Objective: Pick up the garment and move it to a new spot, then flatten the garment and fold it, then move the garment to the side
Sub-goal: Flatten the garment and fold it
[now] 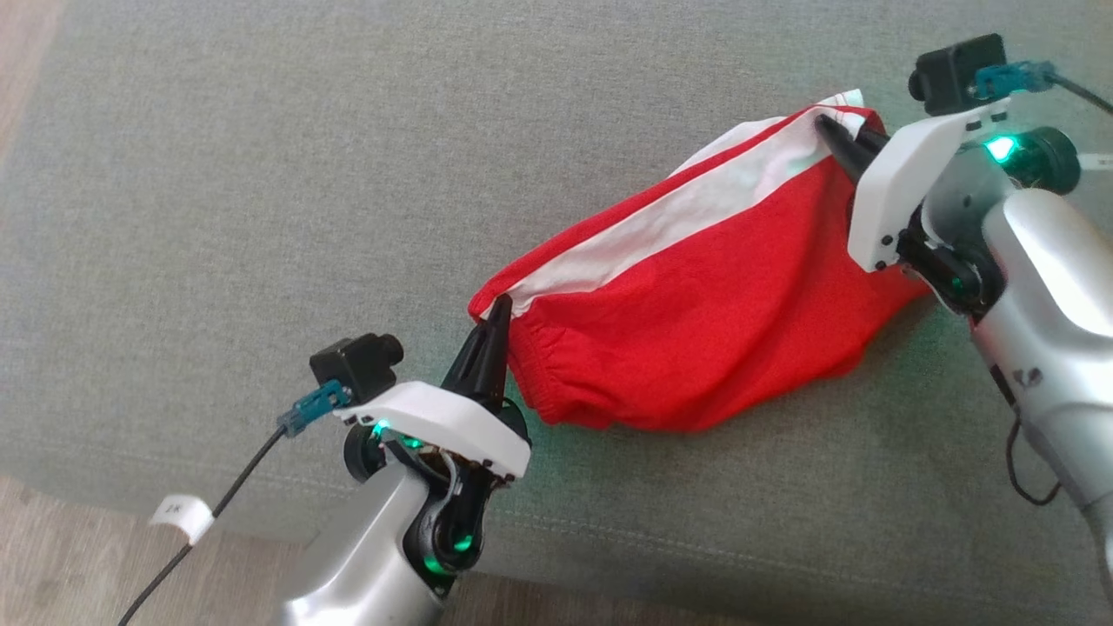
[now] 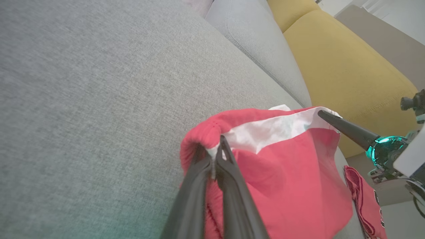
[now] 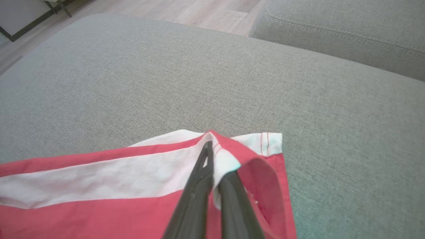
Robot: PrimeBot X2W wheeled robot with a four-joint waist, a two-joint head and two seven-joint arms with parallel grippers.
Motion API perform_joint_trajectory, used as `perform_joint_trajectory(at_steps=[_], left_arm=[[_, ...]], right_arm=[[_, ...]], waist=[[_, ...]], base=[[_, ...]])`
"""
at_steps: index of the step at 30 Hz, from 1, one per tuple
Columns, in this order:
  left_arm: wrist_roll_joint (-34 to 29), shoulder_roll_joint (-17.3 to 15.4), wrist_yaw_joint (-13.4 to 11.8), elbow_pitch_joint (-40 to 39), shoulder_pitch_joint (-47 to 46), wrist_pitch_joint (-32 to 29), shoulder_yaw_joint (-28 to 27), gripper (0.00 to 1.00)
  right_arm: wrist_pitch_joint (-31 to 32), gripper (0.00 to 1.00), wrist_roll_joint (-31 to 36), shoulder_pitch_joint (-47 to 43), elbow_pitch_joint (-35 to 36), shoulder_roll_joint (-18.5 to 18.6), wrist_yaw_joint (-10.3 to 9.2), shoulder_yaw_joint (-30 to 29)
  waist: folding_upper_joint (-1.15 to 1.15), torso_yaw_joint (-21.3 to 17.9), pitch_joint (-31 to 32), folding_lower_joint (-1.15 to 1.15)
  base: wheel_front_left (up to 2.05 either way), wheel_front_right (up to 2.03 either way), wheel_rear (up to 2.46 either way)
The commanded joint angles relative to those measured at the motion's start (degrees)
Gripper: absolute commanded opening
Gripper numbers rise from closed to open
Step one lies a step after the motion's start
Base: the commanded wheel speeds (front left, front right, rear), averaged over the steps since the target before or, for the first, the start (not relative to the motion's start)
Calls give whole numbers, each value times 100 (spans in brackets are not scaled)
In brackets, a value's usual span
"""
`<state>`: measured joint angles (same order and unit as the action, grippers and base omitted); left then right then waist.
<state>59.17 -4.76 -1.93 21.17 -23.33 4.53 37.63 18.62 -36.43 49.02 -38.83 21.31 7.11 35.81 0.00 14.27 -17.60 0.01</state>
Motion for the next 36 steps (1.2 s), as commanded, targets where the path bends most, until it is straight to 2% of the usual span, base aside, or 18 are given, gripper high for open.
perform_joint_trajectory(at_steps=[1,2,6,7,8,9,11,14,15,17,18,19,20,21,22,27,36], left_arm=[[52,-18,15,-100,-188,-17,-116,0],[56,-12,5,-81,-195,-40,-101,0],[51,-10,-54,-33,-194,-79,-76,1],[45,-17,-76,-28,-188,-94,-67,16],[36,-29,-93,-34,-178,-102,-59,36],[31,-43,-104,-46,-163,-121,-45,45],[26,-83,-133,-85,-121,-151,-29,71],[24,-172,-182,-140,-41,-179,-33,71],[25,-199,-198,-155,-15,-187,-35,49],[31,-242,-227,-184,31,-194,-46,38],[26,-265,-250,-194,48,-194,-52,35],[22,-283,-269,-208,63,-192,-56,38],[22,-298,-285,-230,78,-185,-65,49],[17,-316,-297,-265,92,-170,-75,85],[1,-346,-309,-308,106,-152,-81,100],[-202,-657,-444,-589,236,-86,-73,100],[-650,-1429,-859,-1368,597,172,-242,100]], right_arm=[[-112,69,-106,225,78,59,37,110],[-162,100,-171,283,8,67,37,199],[-321,100,-344,442,-175,117,37,465],[-365,100,-397,488,-222,139,37,560],[-409,100,-451,533,-273,167,37,644],[-449,100,-510,574,-316,195,37,725],[-559,100,-627,650,-416,261,37,836],[-679,100,-797,725,-519,375,37,1018],[-703,100,-862,743,-532,419,37,1086],[-723,100,-983,777,-534,510,37,1249],[-727,100,-1046,797,-536,552,37,1322],[-752,100,-1103,825,-545,591,37,1379],[-782,100,-1159,852,-553,622,37,1429],[-815,100,-1211,876,-558,648,37,1478],[-850,100,-1255,896,-564,675,37,1529],[-1011,100,-1453,915,-539,804,37,1814],[-1277,100,-1855,606,-648,978,37,2150]], waist=[[0,0,7,-1],[0,1,12,-1],[0,-8,37,-1],[0,-16,46,-1],[0,-25,55,-1],[0,-34,66,-1],[0,-54,88,-1],[0,-90,128,-1],[0,-102,142,-1],[0,-135,165,-1],[0,-158,176,-1],[0,-179,188,-1],[0,-202,199,-1],[0,-224,210,-1],[0,-243,223,-1],[0,-311,331,-1],[0,-270,724,-1]], base=[[0,0,0],[0,0,0],[0,0,0],[0,0,0],[0,0,0],[0,0,0],[0,0,0],[0,0,0],[0,0,0],[0,0,0],[0,0,0],[0,0,0],[0,0,0],[0,0,0],[0,0,0],[0,0,0],[0,0,0]])
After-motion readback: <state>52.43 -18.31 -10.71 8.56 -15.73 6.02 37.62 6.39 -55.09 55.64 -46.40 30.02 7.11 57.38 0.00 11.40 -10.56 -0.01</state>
